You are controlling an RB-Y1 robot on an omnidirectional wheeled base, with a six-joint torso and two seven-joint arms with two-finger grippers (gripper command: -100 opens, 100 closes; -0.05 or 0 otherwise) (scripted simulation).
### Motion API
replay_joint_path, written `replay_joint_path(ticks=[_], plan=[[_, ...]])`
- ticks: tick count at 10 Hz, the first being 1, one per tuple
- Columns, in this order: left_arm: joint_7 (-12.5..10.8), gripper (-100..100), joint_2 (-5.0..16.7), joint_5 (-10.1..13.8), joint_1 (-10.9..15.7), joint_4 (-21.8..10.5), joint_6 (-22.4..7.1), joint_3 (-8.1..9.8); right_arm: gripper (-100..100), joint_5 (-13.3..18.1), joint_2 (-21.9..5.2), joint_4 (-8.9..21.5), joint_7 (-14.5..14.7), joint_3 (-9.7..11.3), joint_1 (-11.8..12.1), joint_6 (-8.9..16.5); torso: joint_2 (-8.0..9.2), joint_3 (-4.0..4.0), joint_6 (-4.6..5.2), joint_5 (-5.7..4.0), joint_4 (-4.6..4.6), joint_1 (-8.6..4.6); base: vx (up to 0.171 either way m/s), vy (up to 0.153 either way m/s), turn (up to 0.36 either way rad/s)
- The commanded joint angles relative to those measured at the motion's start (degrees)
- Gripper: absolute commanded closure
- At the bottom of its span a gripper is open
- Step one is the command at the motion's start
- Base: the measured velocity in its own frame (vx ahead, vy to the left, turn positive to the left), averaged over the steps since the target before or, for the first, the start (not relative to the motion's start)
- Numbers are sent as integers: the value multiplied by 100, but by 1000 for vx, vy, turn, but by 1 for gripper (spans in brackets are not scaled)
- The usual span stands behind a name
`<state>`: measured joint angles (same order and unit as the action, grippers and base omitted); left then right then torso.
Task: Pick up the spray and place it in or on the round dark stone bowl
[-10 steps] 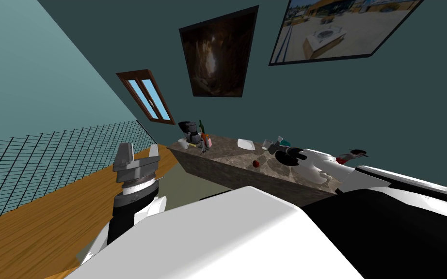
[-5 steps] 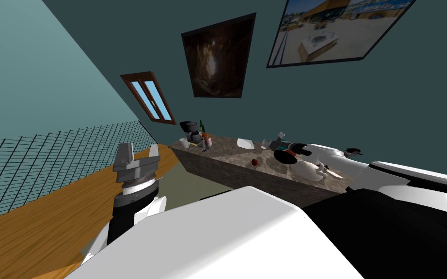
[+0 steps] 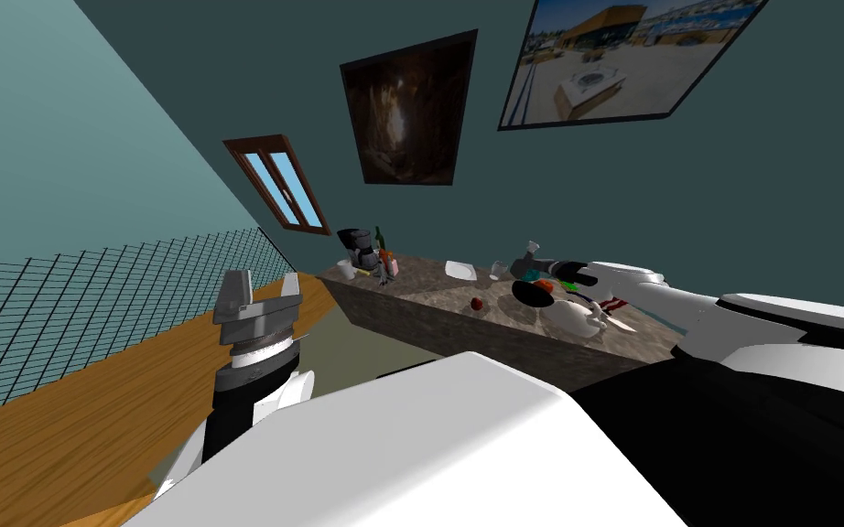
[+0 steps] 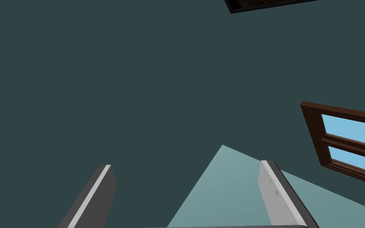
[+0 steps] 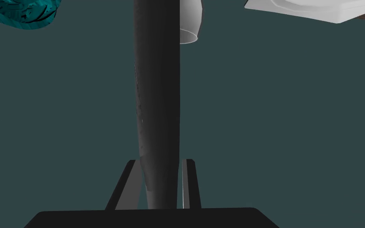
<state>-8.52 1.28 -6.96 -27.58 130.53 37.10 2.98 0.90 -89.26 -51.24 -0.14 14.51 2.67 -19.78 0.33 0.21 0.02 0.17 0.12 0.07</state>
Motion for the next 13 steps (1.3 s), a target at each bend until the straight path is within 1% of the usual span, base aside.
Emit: replay_joint_path(ticks=[1,4,7,8,9,10,11,12,13], plan=[[0,0,0,0,0,0,0,0,100,-66,-166,-80,-139,42,4,-32,0,0,0,0,0,0,-10,-46,-39],[0,0,0,0,-1,0,0,0,100,-281,-405,-237,-447,234,145,-83,-14,-9,9,-11,-4,-22,29,-65,-112],[0,0,0,0,-1,0,0,1,100,-507,-567,-389,-745,532,349,-98,-26,-17,17,-21,-10,-32,64,-53,-183],[0,0,0,0,-1,0,0,1,100,-595,-622,-448,-860,663,439,-99,-27,-18,22,-24,-11,-35,74,-50,-181],[0,0,0,0,-1,0,0,1,100,-595,-622,-448,-860,663,439,-99,-30,-20,19,-26,-12,-37,43,-40,-68],[0,0,0,0,0,0,0,0,100,-636,-645,-474,-911,726,482,-98,-26,-18,11,-23,-10,-31,26,-32,-45],[0,0,0,0,0,0,0,0,100,-606,-635,-451,-890,702,451,-107,-22,-15,14,-21,-9,-24,11,-13,-17],[0,0,0,0,0,0,0,0,-100,-617,-637,-458,-887,699,471,-104,-18,-12,9,-18,-7,-15,0,0,0],[0,0,0,0,0,0,0,0,-100,-615,-636,-456,-887,700,469,-104,-15,-10,8,-15,-6,-8,0,0,0]])
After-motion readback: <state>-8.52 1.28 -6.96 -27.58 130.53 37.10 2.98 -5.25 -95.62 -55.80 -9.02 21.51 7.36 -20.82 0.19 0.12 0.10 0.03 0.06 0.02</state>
